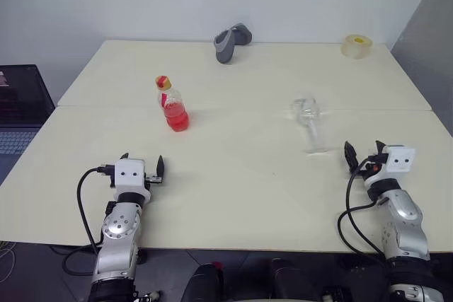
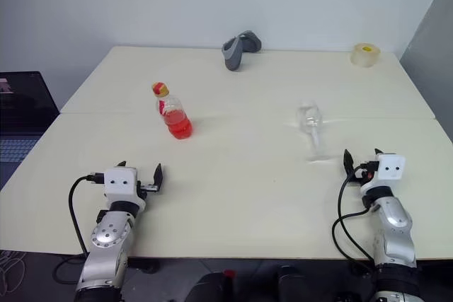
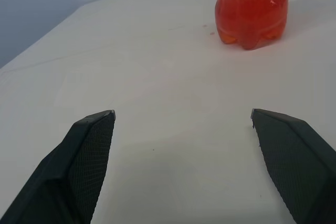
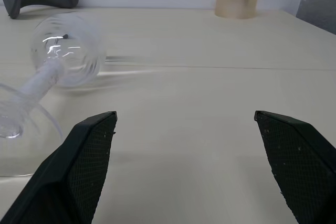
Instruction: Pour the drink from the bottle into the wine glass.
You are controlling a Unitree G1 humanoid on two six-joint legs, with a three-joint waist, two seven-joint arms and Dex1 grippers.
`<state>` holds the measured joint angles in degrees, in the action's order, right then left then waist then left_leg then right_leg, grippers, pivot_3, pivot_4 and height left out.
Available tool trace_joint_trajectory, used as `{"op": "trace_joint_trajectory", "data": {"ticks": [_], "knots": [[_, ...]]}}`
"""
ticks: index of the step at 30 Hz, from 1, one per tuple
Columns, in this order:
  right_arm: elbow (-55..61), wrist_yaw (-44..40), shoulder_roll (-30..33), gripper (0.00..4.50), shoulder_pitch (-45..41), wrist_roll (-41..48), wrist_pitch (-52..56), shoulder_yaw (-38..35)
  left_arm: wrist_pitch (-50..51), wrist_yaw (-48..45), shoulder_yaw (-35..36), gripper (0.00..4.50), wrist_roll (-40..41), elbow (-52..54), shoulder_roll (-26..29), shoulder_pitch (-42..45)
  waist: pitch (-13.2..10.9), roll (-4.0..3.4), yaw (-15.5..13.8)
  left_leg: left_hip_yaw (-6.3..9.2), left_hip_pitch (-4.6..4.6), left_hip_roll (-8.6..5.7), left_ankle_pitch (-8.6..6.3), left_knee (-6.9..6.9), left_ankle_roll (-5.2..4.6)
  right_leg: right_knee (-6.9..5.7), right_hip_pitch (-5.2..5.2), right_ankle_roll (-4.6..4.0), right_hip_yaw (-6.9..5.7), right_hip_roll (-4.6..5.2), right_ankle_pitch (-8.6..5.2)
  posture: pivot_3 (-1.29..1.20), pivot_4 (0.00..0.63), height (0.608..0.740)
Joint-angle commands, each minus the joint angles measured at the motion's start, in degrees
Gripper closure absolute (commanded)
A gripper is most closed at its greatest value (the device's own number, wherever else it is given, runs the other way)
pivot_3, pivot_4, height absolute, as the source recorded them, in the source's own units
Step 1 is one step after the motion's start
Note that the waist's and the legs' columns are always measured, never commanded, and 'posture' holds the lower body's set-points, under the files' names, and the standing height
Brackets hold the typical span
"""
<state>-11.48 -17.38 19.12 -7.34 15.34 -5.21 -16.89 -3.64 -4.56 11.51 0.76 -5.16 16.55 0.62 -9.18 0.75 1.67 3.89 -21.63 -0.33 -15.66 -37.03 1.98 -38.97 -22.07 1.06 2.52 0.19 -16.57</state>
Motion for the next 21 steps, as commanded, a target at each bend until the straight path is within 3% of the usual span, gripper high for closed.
{"op": "trace_joint_trajectory", "data": {"ticks": [1,14,21], "knots": [[2.63,0.1,0.26,0.0,0.1,0.65,-0.34,-1.0,-1.24,-0.36,0.22,0.05,0.04,0.46,0.26,0.12,0.0,0.0,0.0,0.0,0.0,0.0,0.0,0.0,0.0,0.0,0.0,0.0,0.0,0.0,0.0,0.0,0.15,0.74],[5.35,-1.11,0.04,0.0,1.05,3.35,2.04,-0.9,-2.21,-0.23,1.07,0.05,-0.09,0.22,1.08,-0.41,0.0,0.0,0.0,0.0,0.0,0.0,0.0,0.0,0.0,0.0,0.0,0.0,-0.01,0.0,0.0,0.0,0.15,0.74],[14.73,-9.97,6.07,0.0,0.45,15.13,14.09,-2.94,-4.61,-4.76,1.7,0.05,4.52,-1.18,1.61,1.3,-0.01,0.0,-0.03,0.02,-0.03,-0.01,0.0,-0.02,0.0,0.0,0.0,0.0,-0.02,0.01,0.0,0.0,0.15,0.74]]}}
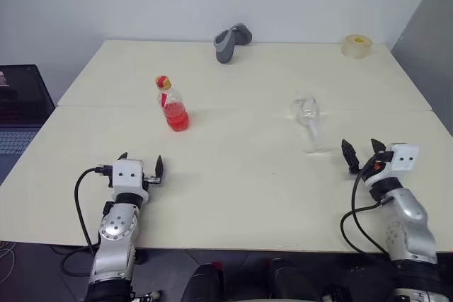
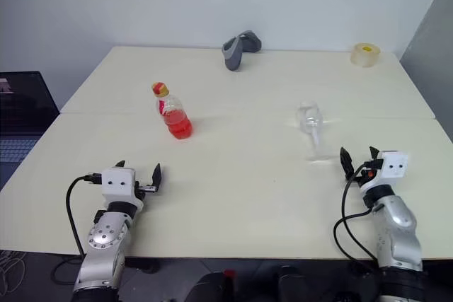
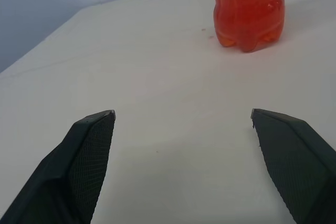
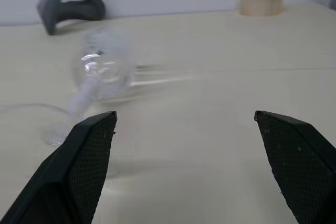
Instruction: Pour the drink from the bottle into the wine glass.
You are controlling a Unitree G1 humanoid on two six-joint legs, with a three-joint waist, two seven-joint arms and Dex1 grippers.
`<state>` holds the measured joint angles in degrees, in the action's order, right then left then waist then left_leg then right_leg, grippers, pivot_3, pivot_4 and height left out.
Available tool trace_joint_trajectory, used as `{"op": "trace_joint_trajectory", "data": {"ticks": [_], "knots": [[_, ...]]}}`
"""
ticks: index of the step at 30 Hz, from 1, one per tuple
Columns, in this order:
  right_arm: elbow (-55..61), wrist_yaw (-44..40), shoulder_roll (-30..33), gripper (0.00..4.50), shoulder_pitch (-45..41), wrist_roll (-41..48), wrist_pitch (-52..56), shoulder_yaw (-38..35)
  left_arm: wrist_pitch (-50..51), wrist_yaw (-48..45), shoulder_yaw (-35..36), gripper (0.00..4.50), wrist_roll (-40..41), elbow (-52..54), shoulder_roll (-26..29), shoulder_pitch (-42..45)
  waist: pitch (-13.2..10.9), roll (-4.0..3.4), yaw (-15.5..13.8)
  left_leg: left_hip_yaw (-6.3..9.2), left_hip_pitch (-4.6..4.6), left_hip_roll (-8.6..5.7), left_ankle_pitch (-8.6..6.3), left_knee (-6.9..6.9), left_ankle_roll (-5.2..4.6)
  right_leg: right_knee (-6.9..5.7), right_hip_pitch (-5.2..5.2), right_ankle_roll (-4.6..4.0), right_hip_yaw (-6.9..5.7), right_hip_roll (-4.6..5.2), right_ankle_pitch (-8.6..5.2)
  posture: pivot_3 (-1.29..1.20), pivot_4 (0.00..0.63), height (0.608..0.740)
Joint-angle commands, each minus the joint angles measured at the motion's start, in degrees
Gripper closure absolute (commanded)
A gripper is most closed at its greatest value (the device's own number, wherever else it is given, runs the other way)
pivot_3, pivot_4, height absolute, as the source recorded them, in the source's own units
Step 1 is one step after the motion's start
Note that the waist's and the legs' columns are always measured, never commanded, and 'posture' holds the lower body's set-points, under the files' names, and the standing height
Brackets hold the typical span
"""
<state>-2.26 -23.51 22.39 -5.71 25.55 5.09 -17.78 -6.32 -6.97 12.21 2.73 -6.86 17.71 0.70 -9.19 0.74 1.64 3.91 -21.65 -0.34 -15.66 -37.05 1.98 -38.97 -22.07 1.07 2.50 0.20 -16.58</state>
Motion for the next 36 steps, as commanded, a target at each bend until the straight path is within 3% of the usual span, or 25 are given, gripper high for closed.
{"op": "trace_joint_trajectory", "data": {"ticks": [1,8,12,20,36], "knots": [[7.08,-5.46,4.0,0.0,-1.15,6.13,5.31,-1.74,-2.17,-3.1,0.75,0.05,2.79,0.51,0.64,1.4,-0.01,0.01,0.0,0.01,-0.01,0.0,0.0,-0.01,0.0,0.0,0.0,0.0,-0.01,0.0,0.0,0.0,0.15,0.74],[22.09,-17.96,13.69,0.0,-2.13,9.34,13.48,6.26,-1.86,-4.56,0.21,0.05,2.47,-1.28,0.7,3.77,-0.02,0.03,0.07,0.1,-0.02,0.02,0.0,0.01,0.0,0.0,0.0,0.01,-0.1,-0.04,0.0,0.0,0.15,0.74],[26.3,-20.51,15.3,0.0,-3.8,8.32,16.31,12.71,-0.38,-3.62,-0.13,0.05,1.33,-3.14,0.94,6.46,-0.1,0.17,-0.02,0.17,-0.04,0.01,0.0,-0.02,0.0,0.0,0.0,0.01,-0.17,-0.03,-0.01,0.0,0.15,0.74],[24.67,-19.36,9.55,0.0,-6.35,1.76,13.93,21.0,2.45,-4.84,-1.56,0.05,0.97,-9.34,1.47,14.48,-0.18,0.32,-0.22,0.25,-0.14,-0.02,0.01,-0.09,0.01,0.03,-0.02,0.0,-0.26,0.0,0.0,0.0,0.15,0.74],[27.62,-19.44,5.64,0.0,-8.67,0.43,15.39,24.12,1.1,-7.41,-3.45,0.05,1.72,-28.57,0.9,33.14,-0.24,0.42,-0.14,0.27,-0.19,-0.03,0.02,-0.09,0.02,0.02,-0.09,0.0,-0.3,0.01,0.0,0.0,0.15,0.74]]}}
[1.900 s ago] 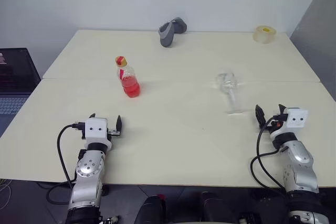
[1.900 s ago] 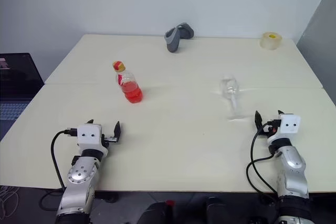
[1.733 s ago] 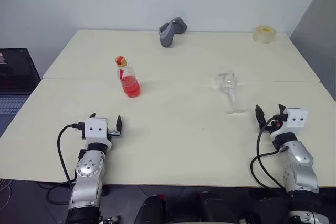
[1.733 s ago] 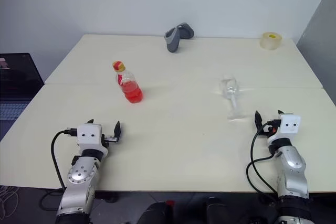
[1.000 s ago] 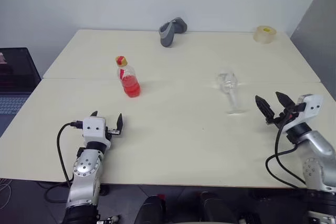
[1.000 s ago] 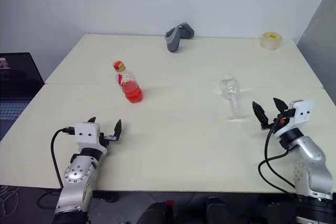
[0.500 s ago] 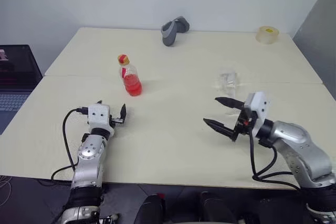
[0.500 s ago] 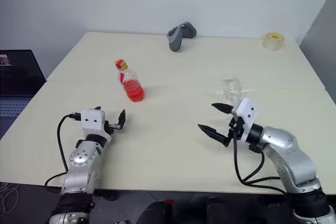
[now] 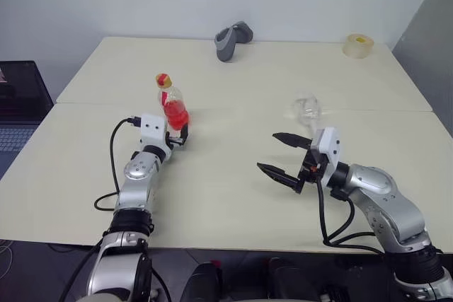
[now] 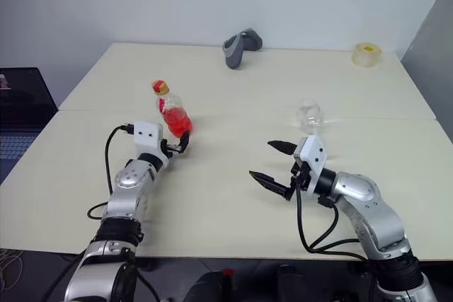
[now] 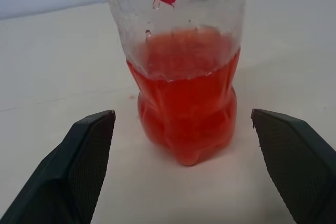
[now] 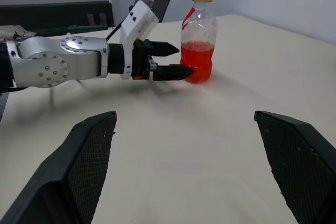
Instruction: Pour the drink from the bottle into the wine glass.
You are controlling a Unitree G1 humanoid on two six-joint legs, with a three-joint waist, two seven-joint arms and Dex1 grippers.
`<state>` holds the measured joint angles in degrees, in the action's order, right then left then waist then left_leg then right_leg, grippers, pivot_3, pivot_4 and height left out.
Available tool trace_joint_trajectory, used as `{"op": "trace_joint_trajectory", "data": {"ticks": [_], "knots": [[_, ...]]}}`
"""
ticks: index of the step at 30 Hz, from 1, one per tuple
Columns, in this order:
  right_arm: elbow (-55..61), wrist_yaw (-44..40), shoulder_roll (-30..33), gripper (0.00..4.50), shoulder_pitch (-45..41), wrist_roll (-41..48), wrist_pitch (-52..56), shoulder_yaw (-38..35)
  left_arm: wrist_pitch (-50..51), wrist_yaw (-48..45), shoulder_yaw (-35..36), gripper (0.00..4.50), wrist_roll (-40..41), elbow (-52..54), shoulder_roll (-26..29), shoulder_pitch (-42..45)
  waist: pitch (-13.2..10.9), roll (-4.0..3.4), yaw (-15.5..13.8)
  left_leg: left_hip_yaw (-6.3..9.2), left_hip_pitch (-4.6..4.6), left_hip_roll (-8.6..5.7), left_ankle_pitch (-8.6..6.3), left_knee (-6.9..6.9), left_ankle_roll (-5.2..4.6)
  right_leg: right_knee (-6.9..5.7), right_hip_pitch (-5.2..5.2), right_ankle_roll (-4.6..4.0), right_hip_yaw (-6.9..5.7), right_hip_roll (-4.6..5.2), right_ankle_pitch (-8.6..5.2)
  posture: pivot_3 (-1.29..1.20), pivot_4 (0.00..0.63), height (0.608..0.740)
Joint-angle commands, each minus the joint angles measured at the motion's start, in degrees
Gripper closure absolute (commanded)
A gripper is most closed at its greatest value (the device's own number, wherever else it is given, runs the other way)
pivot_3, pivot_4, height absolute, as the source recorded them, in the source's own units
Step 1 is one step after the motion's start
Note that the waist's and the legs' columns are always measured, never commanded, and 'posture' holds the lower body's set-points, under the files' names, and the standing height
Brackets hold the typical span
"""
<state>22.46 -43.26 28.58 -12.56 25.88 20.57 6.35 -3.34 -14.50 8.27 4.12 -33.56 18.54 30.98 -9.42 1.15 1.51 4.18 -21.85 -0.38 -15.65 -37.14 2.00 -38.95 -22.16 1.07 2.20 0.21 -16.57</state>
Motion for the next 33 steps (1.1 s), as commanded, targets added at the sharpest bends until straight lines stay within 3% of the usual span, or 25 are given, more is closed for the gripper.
{"op": "trace_joint_trajectory", "data": {"ticks": [1,14,17,21,27,33], "knots": [[2.92,0.38,-0.74,0.0,-2.23,0.11,-0.03,0.06,-2.33,0.4,0.63,0.05,0.3,-3.45,0.09,4.12,-0.01,0.01,0.0,0.01,-0.01,0.0,0.0,-0.01,0.0,0.0,-0.01,0.0,-0.02,0.0,0.0,0.0,0.15,0.74],[2.15,0.96,-2.0,0.0,-4.05,-0.4,-0.15,0.48,-8.13,1.22,2.34,0.05,1.22,-21.38,-0.33,15.4,-0.02,0.04,0.0,-0.01,-0.08,-0.04,0.01,-0.01,0.01,0.0,-0.07,0.0,-0.02,0.03,0.0,0.0,0.15,0.74],[2.22,1.19,-2.15,0.0,-4.03,-0.54,-0.32,0.37,-9.11,-0.13,2.19,0.66,1.44,-23.08,-0.45,16.41,-0.03,0.04,0.01,0.02,-0.08,-0.04,0.01,-0.01,0.01,-0.01,-0.07,0.0,-0.04,0.03,0.0,0.0,0.15,0.74],[2.35,1.49,-2.15,0.0,-3.94,-0.71,-0.42,0.1,-10.12,-1.0,2.11,1.83,1.4,-23.39,-0.35,16.58,-0.03,0.04,0.04,0.01,-0.07,-0.04,0.01,-0.02,0.02,-0.02,-0.07,0.0,-0.03,0.03,0.0,0.0,0.15,0.74],[3.76,1.13,-0.98,0.0,-1.75,-0.65,-0.11,-0.64,-10.4,-5.79,0.78,2.46,2.16,-17.61,-0.96,12.82,-0.03,0.05,0.02,0.01,-0.08,-0.04,0.02,-0.02,0.03,-0.01,-0.08,0.0,-0.03,0.03,0.0,0.0,0.15,0.74],[7.71,1.4,2.09,0.0,0.6,2.52,3.95,-3.89,-2.16,-19.63,-7.43,2.58,4.39,5.16,-2.24,3.65,-0.03,0.04,-0.01,0.0,-0.14,-0.04,0.11,-0.03,0.19,0.01,-0.09,0.0,0.02,0.07,0.0,0.0,0.15,0.74]]}}
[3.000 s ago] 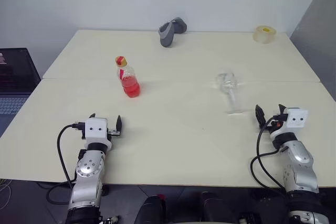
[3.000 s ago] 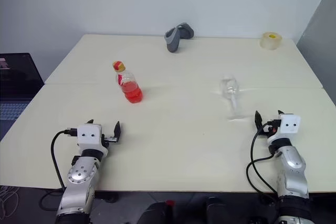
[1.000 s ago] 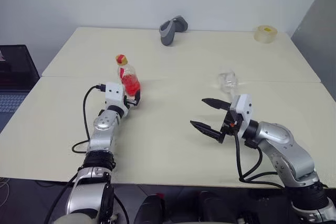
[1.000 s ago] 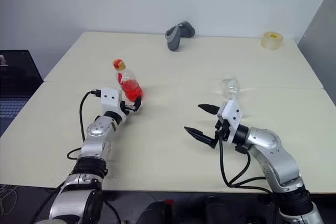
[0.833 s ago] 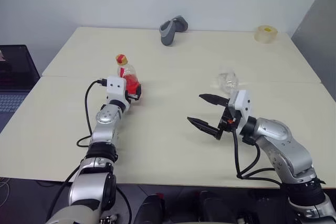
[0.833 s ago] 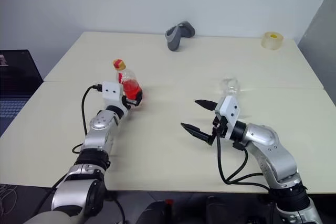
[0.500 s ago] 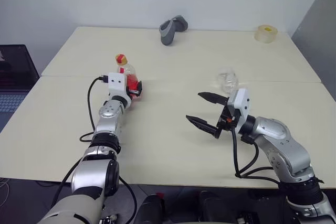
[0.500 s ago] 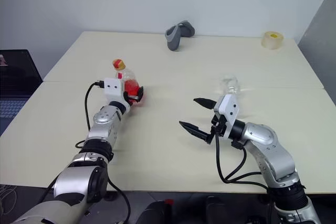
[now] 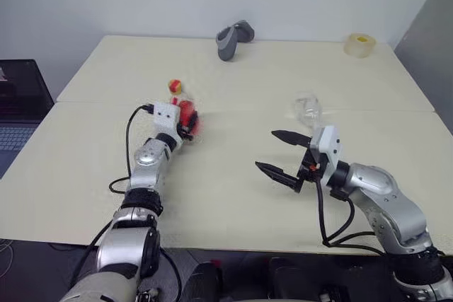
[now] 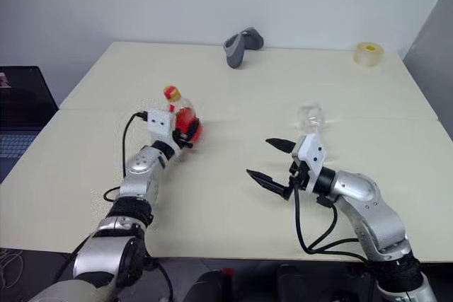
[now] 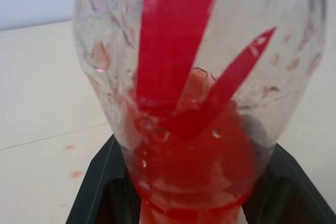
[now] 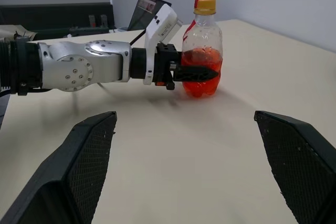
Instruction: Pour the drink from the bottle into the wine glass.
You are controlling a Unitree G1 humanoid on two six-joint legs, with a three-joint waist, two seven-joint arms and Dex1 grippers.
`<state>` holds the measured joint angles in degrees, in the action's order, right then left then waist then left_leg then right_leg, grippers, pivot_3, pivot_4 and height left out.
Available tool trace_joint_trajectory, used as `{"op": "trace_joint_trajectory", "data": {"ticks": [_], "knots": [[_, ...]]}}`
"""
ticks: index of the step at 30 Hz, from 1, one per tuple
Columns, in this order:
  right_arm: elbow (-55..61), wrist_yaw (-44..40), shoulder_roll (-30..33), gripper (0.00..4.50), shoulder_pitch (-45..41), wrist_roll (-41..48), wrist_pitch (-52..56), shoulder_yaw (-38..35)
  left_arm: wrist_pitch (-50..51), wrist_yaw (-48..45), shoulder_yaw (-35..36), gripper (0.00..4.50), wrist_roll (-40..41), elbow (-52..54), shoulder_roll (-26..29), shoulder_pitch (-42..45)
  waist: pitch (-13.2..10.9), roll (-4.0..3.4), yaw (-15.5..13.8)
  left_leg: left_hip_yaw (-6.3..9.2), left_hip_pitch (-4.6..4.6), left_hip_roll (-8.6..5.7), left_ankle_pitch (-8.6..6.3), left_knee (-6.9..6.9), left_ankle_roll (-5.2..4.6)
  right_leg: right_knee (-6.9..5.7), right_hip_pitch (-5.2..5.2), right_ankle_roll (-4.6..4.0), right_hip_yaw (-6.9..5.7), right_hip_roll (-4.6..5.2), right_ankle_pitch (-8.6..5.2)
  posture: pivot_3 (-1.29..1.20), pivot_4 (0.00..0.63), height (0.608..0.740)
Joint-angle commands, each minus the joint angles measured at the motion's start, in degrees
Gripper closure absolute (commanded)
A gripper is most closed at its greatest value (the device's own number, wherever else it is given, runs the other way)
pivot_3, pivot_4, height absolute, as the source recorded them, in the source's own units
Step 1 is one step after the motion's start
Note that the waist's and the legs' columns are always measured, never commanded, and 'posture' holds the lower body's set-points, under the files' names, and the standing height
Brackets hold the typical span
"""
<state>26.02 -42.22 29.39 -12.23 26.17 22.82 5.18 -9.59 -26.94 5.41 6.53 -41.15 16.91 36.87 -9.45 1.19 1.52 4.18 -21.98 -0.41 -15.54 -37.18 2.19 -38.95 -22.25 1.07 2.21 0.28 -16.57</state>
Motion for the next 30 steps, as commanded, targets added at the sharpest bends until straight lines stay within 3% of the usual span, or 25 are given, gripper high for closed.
{"op": "trace_joint_trajectory", "data": {"ticks": [1,5,9,27,30], "knots": [[4.97,0.46,1.87,0.0,0.51,2.75,2.54,-3.32,7.0,-10.56,-7.1,2.58,2.76,17.8,-0.52,-4.22,0.0,0.0,-0.04,0.0,-0.02,0.0,0.0,-0.01,0.0,0.0,0.0,0.0,0.0,0.0,0.0,0.0,0.15,0.74],[7.97,2.08,3.87,0.0,-0.09,3.64,6.78,-4.14,16.32,-20.48,-15.08,2.61,3.91,31.4,1.69,-9.5,0.0,0.0,0.01,0.02,0.0,0.0,-0.03,-0.02,-0.05,-0.04,0.01,0.0,0.01,-0.02,0.0,0.0,0.15,0.74],[10.36,4.67,3.58,0.0,-3.52,5.64,11.85,-3.87,20.74,-26.31,-19.88,2.61,3.29,36.49,4.08,-10.54,-0.01,-0.01,0.46,0.0,0.13,0.08,-0.02,0.01,-0.07,-0.13,0.02,-0.04,0.06,-0.14,0.02,0.0,0.15,0.74],[6.24,5.27,0.83,0.0,-12.02,4.94,15.43,1.22,17.91,-30.35,-22.44,2.68,0.19,33.53,4.77,-8.41,-0.01,-0.02,0.14,0.04,0.07,0.03,-0.01,0.01,-0.11,-0.05,0.04,-0.05,0.0,-0.11,0.03,0.0,0.15,0.74],[5.45,5.69,0.29,0.6,-12.14,3.83,15.06,1.47,17.63,-30.22,-22.32,2.68,-0.04,33.34,4.71,-8.32,-0.01,-0.02,0.14,0.03,0.07,0.03,-0.01,0.0,-0.11,-0.05,0.04,-0.05,0.01,-0.11,0.03,0.0,0.15,0.74]]}}
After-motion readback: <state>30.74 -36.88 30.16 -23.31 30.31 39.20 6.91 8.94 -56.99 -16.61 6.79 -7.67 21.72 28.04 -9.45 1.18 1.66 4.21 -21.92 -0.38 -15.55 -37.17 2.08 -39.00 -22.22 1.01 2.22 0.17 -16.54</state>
